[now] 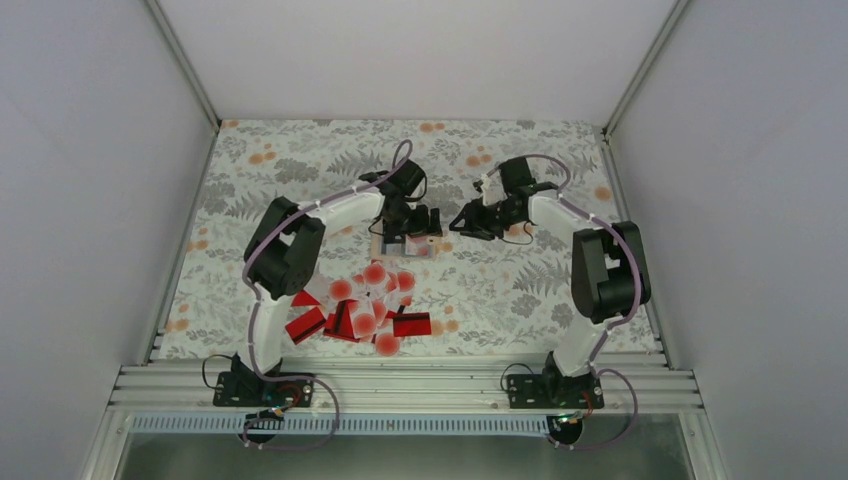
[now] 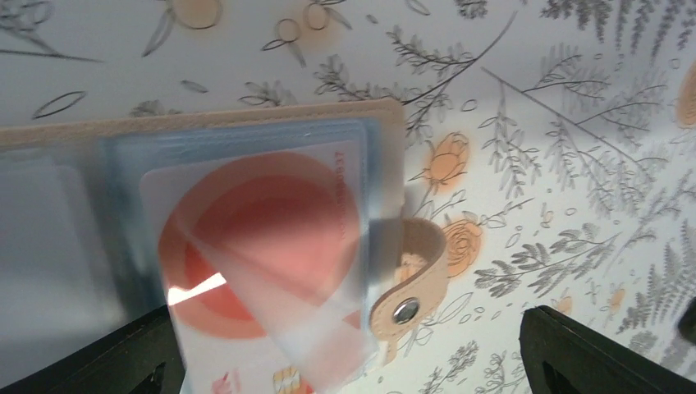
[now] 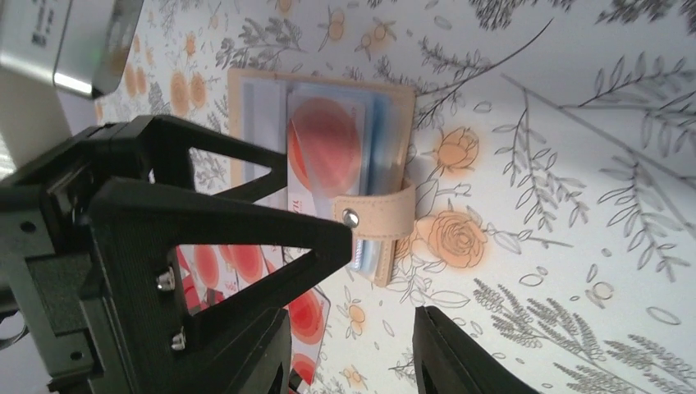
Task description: Put the credit cards into the card holder
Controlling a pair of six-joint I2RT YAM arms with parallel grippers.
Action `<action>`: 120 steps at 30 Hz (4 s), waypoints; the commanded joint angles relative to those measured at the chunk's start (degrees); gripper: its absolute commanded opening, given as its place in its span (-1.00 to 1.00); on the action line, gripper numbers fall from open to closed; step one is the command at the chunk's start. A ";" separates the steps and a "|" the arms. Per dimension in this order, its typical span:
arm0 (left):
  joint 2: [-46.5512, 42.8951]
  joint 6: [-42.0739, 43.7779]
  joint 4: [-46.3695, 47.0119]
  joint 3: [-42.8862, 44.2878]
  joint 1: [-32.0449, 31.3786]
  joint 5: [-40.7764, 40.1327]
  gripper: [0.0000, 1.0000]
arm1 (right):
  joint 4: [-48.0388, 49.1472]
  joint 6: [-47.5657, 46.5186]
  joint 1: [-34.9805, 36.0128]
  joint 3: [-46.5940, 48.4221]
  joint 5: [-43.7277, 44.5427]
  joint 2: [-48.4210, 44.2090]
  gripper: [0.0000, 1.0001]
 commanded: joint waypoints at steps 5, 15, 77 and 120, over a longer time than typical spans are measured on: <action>-3.45 4.69 -9.72 2.28 -0.84 -11.48 1.00 | -1.98 0.67 -0.01 2.95 4.42 -2.35 -0.23; -16.32 9.21 -0.65 -11.11 0.12 -14.42 0.96 | 5.22 4.80 0.67 1.99 -6.71 -0.86 -0.14; -1.14 17.71 3.65 -8.53 4.28 -5.50 -0.67 | 4.11 0.35 5.36 15.48 -11.13 23.22 -0.10; -2.69 18.49 1.70 -8.17 4.81 -4.84 -0.76 | 3.89 1.96 6.15 15.47 -8.69 21.72 -0.10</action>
